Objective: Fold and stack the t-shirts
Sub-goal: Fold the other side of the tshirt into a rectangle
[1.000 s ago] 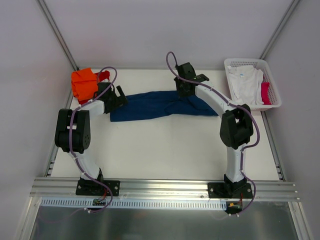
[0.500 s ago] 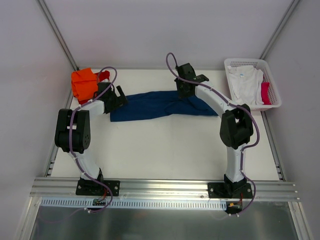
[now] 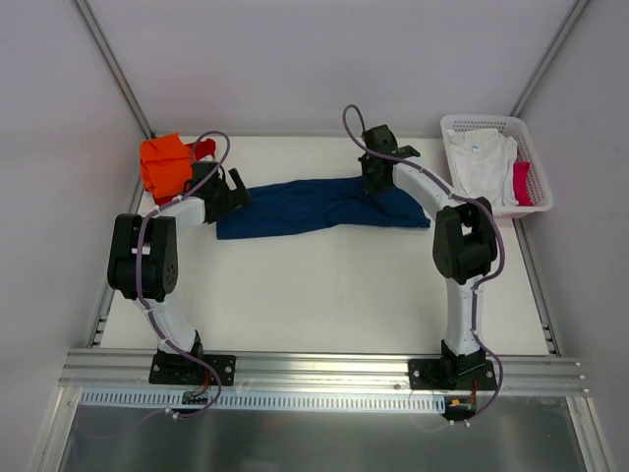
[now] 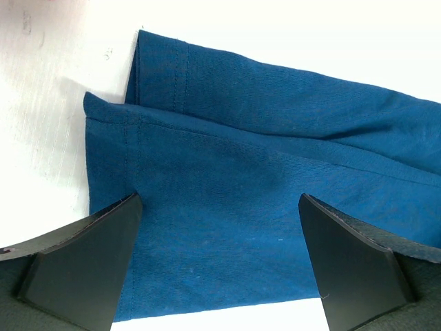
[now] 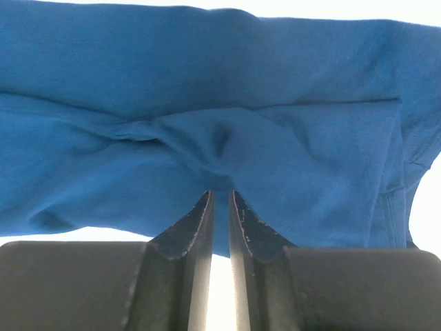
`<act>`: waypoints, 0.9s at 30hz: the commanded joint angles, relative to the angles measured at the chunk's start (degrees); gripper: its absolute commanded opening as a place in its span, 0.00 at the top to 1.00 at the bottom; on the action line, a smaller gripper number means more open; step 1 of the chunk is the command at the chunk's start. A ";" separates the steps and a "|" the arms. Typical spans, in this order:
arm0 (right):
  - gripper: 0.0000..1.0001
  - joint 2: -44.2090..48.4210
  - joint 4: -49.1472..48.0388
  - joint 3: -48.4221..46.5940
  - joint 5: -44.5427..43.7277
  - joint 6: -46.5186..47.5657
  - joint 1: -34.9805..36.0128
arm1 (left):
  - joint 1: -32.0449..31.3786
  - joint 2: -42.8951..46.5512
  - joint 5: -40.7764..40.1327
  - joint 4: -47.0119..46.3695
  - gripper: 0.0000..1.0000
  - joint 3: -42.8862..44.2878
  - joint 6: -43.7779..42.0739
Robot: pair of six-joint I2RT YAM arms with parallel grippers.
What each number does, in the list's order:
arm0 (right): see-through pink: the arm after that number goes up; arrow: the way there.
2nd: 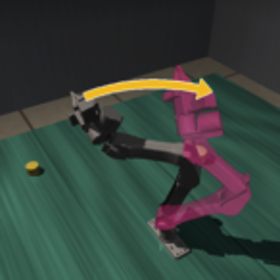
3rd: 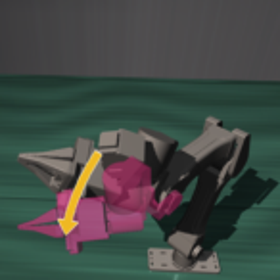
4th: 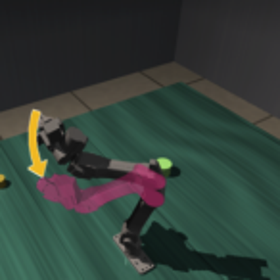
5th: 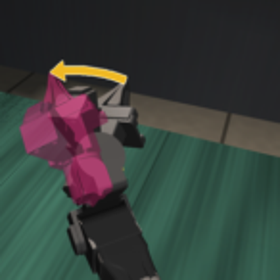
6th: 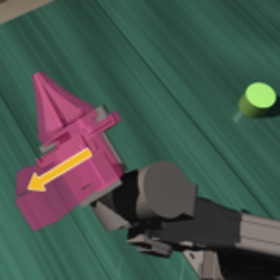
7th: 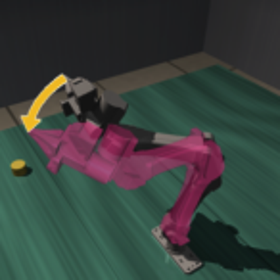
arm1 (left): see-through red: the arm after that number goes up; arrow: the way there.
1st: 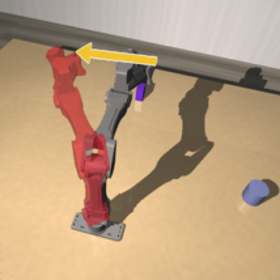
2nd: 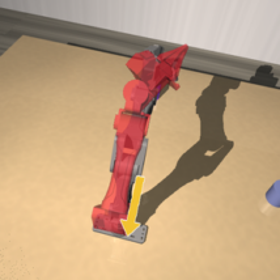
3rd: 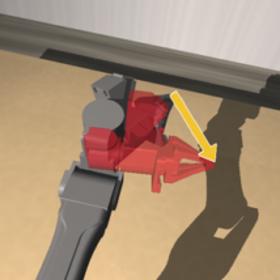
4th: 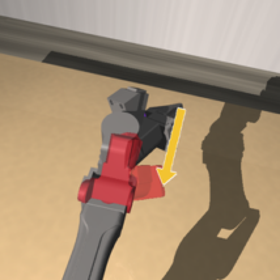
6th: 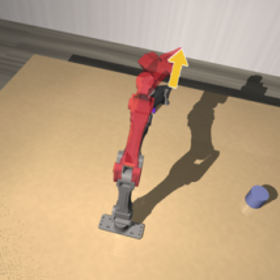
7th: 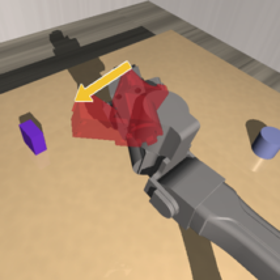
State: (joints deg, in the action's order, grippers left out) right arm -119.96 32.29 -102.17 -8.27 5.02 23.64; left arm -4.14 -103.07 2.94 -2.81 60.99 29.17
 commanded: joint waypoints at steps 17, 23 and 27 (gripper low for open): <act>0.82 -4.40 -1.88 -0.57 4.32 -1.50 -0.87 | 0.36 0.15 1.63 -1.94 0.01 0.36 -0.43; 0.73 -6.51 -1.80 -2.68 5.28 -1.06 -1.31 | 0.54 0.15 2.07 -1.94 0.01 0.27 -0.52; 0.65 -7.04 -1.88 -3.56 5.29 -0.62 -1.67 | 0.63 0.06 2.42 -1.94 0.01 0.36 -0.43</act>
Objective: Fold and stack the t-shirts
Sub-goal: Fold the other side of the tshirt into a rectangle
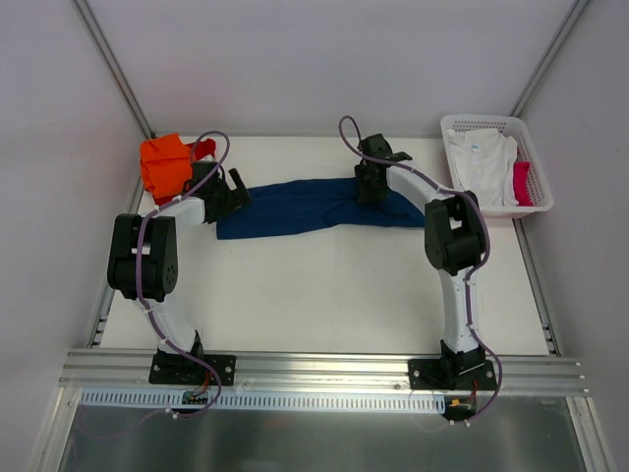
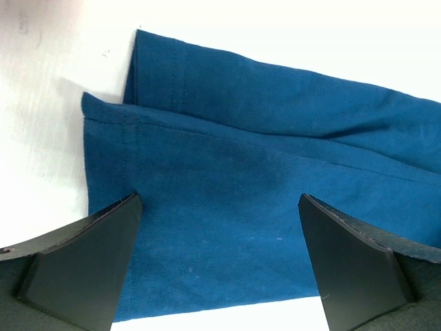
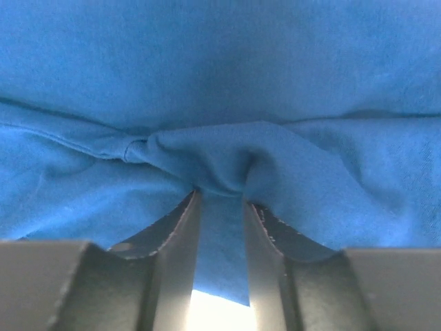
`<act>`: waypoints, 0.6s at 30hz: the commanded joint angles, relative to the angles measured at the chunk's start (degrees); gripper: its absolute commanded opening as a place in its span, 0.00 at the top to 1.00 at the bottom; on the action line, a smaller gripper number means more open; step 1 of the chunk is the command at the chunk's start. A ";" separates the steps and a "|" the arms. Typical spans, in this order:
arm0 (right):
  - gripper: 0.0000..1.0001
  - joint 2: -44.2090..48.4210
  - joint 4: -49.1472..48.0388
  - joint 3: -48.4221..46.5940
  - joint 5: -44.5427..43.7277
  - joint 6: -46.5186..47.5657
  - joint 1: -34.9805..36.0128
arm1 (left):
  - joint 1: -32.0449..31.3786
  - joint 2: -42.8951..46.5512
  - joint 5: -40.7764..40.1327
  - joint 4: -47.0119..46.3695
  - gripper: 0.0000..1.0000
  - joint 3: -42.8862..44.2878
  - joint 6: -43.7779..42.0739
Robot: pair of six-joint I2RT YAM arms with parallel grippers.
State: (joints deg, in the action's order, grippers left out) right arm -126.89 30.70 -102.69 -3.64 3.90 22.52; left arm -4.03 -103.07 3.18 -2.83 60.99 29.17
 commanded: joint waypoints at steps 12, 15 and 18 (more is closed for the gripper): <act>0.64 -0.99 0.15 -6.29 0.91 1.99 -3.27 | 0.60 0.06 2.44 -1.92 0.01 0.27 -0.34; 0.65 -1.25 0.06 -6.11 1.26 1.99 -3.63 | 0.69 0.06 2.62 -1.92 0.01 0.27 -0.34; 0.66 -1.60 0.06 -5.59 1.35 1.99 -3.71 | 0.78 0.06 2.79 -1.92 0.01 0.27 -0.34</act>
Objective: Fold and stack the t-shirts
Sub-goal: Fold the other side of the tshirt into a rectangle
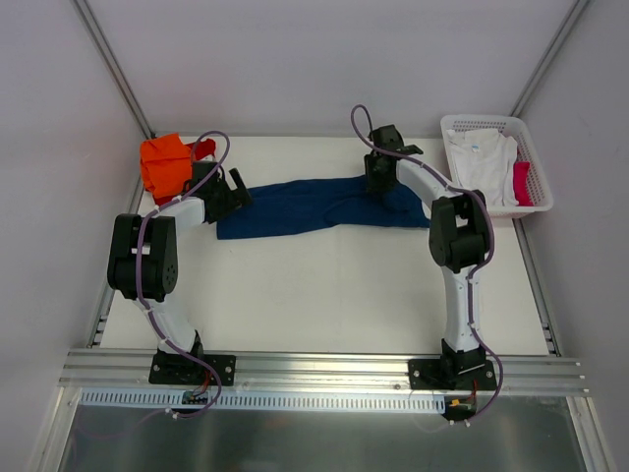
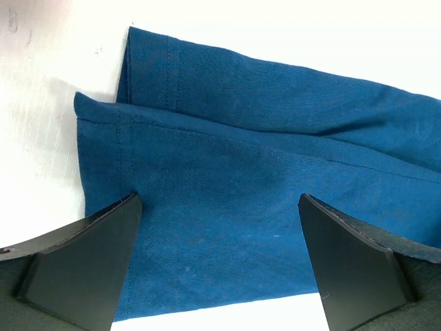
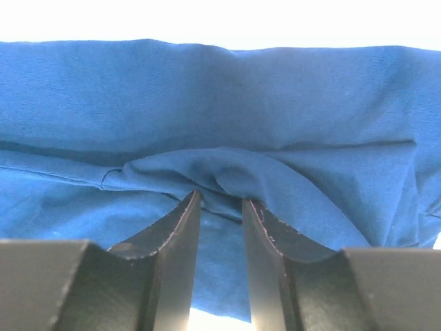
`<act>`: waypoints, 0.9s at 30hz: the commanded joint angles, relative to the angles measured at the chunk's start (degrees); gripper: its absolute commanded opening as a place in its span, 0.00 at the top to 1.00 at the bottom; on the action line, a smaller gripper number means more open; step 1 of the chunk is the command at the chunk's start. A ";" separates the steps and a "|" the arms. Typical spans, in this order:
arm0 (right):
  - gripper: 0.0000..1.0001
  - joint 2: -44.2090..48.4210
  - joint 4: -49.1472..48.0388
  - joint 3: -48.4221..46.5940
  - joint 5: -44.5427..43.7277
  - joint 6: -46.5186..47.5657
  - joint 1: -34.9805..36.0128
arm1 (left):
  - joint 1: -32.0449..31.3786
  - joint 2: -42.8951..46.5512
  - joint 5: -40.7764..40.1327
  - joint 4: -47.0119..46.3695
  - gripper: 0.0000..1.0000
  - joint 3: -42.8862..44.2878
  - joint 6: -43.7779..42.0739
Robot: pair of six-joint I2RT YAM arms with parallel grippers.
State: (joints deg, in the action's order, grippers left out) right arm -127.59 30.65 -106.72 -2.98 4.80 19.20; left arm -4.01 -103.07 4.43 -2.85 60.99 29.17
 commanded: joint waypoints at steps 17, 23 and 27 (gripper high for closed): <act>1.00 1.46 -0.86 1.51 2.01 -0.40 -0.66 | 0.93 0.15 1.81 -1.89 0.01 0.01 -0.16; 1.00 7.34 -1.12 3.79 2.02 -1.90 0.31 | 0.93 -0.03 2.08 -1.98 0.01 0.09 -0.16; 1.00 9.55 -0.33 3.53 2.02 -2.60 1.45 | 1.02 0.06 2.16 -1.98 0.01 0.18 -0.16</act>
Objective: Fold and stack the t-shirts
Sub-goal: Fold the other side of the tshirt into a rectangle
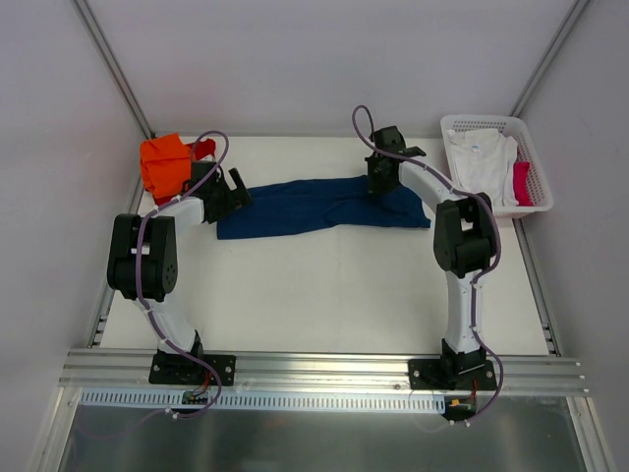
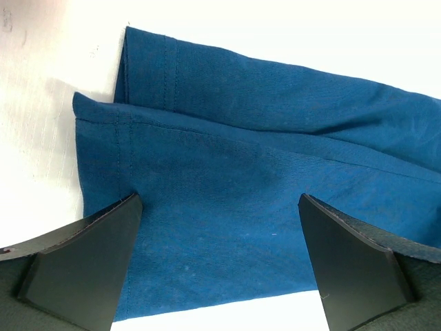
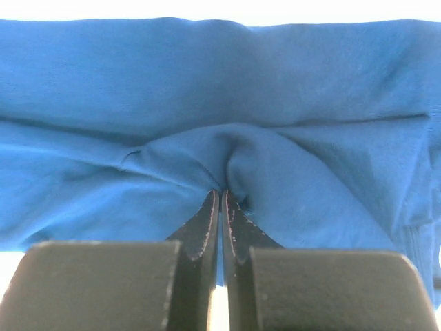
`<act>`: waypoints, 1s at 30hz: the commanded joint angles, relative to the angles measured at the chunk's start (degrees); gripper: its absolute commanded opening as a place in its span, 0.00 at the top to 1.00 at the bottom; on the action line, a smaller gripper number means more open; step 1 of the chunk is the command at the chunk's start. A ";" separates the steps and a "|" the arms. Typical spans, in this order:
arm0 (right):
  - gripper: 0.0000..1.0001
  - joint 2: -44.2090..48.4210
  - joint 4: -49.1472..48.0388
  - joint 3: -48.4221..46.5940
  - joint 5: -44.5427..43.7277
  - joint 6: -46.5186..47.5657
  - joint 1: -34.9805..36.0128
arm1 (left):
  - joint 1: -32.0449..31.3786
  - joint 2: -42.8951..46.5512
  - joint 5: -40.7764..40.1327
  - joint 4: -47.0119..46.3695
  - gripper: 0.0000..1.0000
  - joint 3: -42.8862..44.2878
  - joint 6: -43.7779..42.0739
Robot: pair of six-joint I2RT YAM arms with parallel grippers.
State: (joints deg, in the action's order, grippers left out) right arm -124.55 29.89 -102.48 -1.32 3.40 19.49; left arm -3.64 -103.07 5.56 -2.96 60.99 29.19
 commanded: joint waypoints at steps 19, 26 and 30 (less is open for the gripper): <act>1.00 9.06 3.60 -2.21 0.71 -2.26 3.54 | 0.65 -0.12 1.20 -1.87 0.01 0.36 -0.19; 0.71 7.66 3.51 0.34 3.08 -3.05 4.95 | 0.65 -0.20 1.20 -1.87 0.01 0.44 -0.19; 0.68 9.32 3.42 0.88 1.68 -2.61 4.95 | 0.74 -0.12 1.29 -1.78 0.01 0.44 -0.27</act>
State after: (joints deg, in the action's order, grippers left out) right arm -119.00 32.42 -101.86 0.36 0.84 24.08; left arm -3.64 -103.07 5.69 -3.20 60.99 29.19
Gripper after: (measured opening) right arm 0.309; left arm 0.990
